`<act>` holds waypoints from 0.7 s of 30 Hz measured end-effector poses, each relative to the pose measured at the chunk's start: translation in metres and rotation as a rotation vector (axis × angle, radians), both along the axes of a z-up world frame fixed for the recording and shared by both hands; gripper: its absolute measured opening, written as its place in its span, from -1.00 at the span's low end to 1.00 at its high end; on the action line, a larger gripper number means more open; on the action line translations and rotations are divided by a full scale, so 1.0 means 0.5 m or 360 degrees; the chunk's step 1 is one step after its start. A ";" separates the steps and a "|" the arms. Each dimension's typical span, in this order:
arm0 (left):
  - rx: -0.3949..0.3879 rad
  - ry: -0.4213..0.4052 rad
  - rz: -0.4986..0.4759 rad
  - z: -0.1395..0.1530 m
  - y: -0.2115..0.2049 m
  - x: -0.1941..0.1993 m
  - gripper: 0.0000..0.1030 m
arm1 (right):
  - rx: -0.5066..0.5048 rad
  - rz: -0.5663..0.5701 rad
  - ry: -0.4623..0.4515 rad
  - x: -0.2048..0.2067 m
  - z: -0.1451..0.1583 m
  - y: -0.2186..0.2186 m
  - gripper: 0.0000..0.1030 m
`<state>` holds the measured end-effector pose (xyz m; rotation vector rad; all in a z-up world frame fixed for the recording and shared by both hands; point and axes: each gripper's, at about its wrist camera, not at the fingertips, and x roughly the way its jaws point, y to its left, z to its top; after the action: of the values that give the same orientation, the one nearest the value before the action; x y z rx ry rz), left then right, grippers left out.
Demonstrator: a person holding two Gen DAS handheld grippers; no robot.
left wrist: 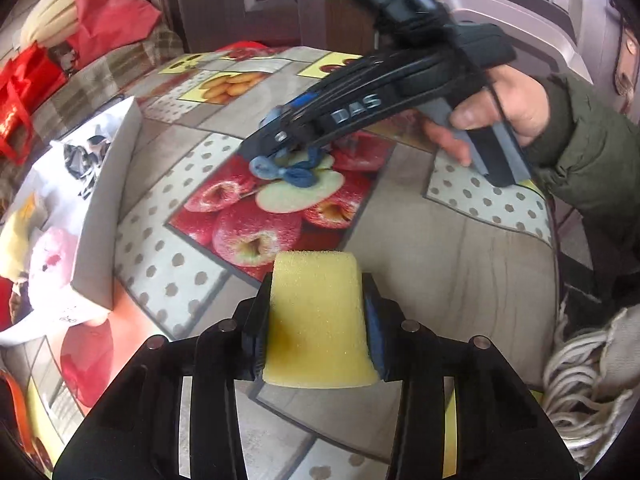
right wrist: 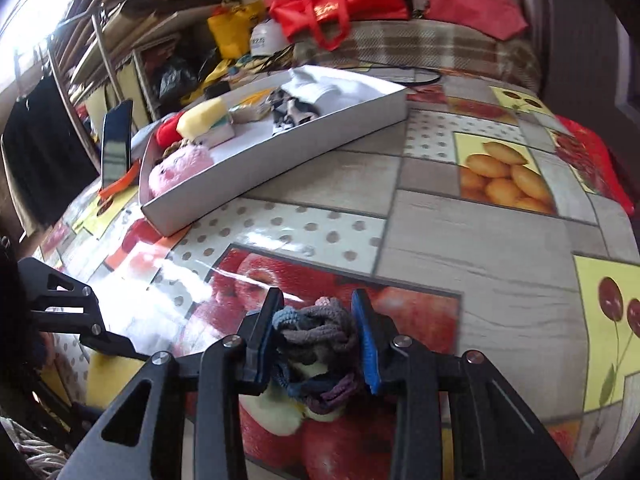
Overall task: Organize soft objects
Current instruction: 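Grasp the yellow rectangular sponge with the left tool while the right tool grasps the grey-blue knotted cloth, then carry the rectangular sponge and knotted cloth over the white box with both tools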
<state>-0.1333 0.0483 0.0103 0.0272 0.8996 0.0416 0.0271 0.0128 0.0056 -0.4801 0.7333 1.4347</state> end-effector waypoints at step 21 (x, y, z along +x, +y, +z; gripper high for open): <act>0.0353 -0.0759 0.1343 0.089 0.234 -0.176 -0.23 | 0.0477 -0.0272 -0.0023 -0.043 0.058 -0.002 -0.36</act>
<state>-0.2213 0.1651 0.0549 -0.1527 0.3738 0.8986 0.0056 0.0117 0.0345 -0.1909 0.5224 1.3499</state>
